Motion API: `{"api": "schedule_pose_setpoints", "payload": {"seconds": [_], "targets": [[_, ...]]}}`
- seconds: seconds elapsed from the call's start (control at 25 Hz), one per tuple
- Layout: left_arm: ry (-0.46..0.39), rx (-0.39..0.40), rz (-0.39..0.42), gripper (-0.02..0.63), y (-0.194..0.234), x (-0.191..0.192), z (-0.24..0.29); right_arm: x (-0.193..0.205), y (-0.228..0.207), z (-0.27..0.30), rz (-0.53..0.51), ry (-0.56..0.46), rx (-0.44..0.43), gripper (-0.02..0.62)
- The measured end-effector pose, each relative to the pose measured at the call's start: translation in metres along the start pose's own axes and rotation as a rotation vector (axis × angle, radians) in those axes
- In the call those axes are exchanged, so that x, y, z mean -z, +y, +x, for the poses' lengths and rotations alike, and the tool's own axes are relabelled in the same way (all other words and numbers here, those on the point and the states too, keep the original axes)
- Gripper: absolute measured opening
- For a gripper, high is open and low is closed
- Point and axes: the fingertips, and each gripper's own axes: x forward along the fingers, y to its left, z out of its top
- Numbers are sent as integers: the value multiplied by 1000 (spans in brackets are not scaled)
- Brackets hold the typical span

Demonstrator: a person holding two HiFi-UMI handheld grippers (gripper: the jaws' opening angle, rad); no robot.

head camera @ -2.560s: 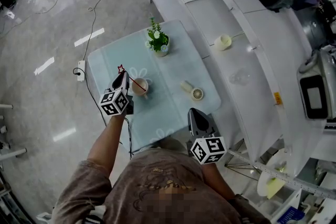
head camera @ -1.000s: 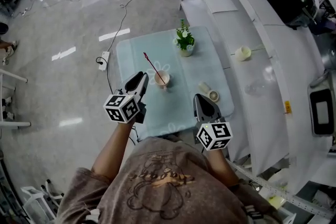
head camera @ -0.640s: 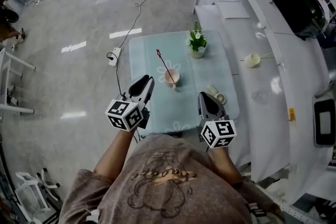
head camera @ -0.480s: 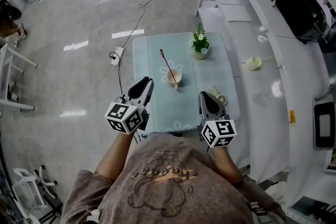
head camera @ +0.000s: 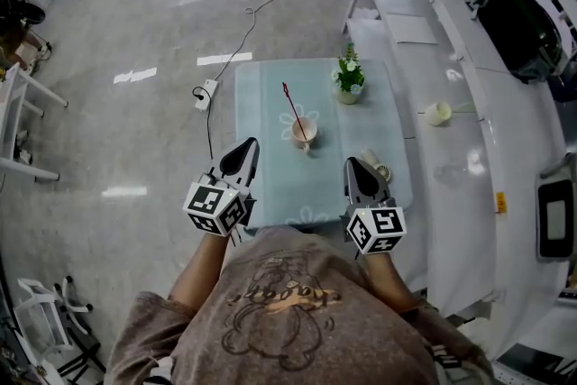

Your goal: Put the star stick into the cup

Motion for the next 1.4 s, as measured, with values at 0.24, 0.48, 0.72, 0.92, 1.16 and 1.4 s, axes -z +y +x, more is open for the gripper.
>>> {"api": "schedule_pose_setpoints", "payload": {"seconds": [0.24, 0.48, 0.72, 0.92, 1.16, 1.4], "targets": [[-23, -7, 21, 21, -2, -4, -7, 5, -1, -2, 3, 4, 4, 2], [-40, -5, -4, 20, -6, -9, -10, 3, 0, -1, 4, 2, -9, 0], [-44, -15, -4, 21, -5, -13, -6, -1, 0, 3, 11, -1, -20, -2], [-51, -40, -20, 21, -1, -13, -4, -1, -3, 4, 15, 1, -15, 0], [-43, -29, -21, 21, -7, -9, 5, -4, -8, 9, 22, -7, -7, 0], [-41, -16, -23, 21, -12, -9, 10, -6, -9, 11, 25, -6, -6, 0]]}}
